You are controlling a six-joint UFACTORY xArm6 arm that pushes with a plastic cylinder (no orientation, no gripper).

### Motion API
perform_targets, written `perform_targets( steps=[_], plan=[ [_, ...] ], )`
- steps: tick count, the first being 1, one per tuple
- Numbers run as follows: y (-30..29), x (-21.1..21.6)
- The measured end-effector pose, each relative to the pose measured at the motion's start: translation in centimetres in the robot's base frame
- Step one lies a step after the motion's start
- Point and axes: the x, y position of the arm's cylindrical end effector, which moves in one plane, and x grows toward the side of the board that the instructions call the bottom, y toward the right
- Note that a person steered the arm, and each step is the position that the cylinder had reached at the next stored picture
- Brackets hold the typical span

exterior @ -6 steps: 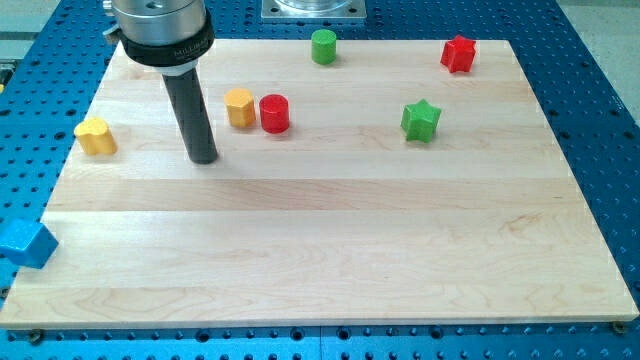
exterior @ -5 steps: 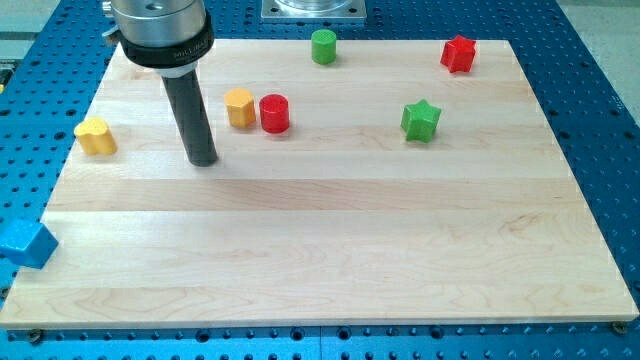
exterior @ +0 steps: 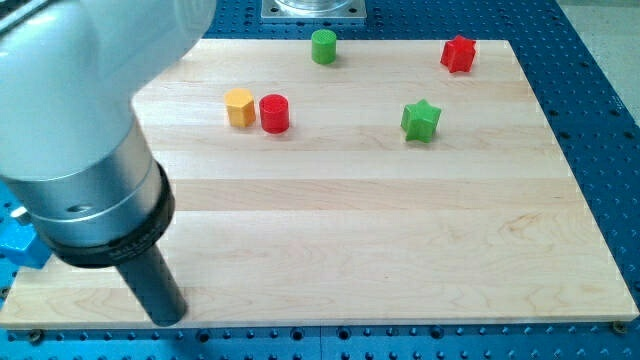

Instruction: Move the cube parallel to the green star

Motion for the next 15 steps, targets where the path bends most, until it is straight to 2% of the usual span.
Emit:
perform_targets(
  steps=[2,3,4,5,6,7,8,9,10,11,12,13,14,15],
  plan=[
    [-13.2,-0.2],
    [-15.7,-1.1],
    [-15.7,-3.6],
    [-15.7,-10.2],
    [-12.7,-14.4],
    [-4.2,-15.7],
    [1.5,-15.8],
    [-5.6,-18.0],
    [-12.9,-15.8],
    [-11.2,-13.8],
    [-2.7,-13.6],
    [-6.3,-12.5],
    [-5.9,-9.3],
    [4.5,-11.0]
  ],
)
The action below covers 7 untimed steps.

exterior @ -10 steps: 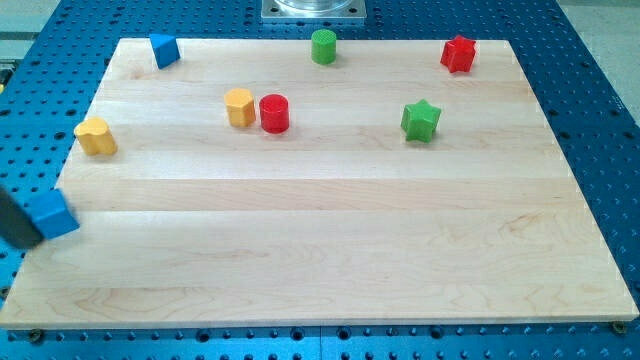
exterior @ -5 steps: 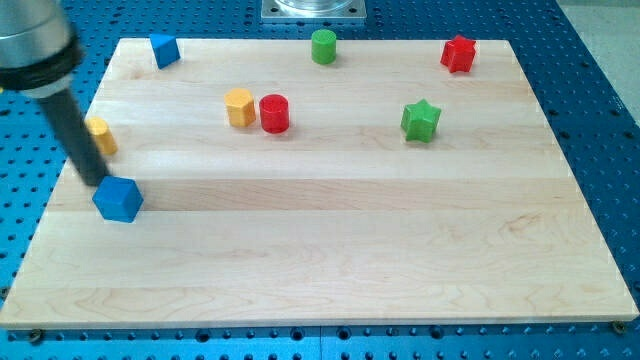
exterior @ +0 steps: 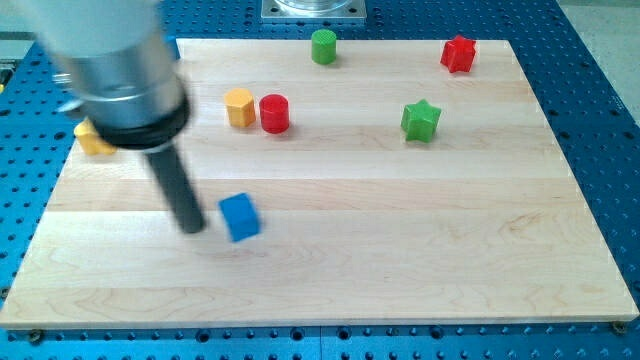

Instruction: Move the cube parallel to the green star

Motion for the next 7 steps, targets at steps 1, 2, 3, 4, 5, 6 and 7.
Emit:
perform_targets(
  steps=[1,2,3,4,5,6,7],
  plan=[
    [9.4,-1.7],
    [6.1,-1.1],
    [-1.2,0.2],
    [-1.9,4.6],
    [5.2,4.4],
    [8.0,0.5],
    [11.6,-2.2]
  ],
)
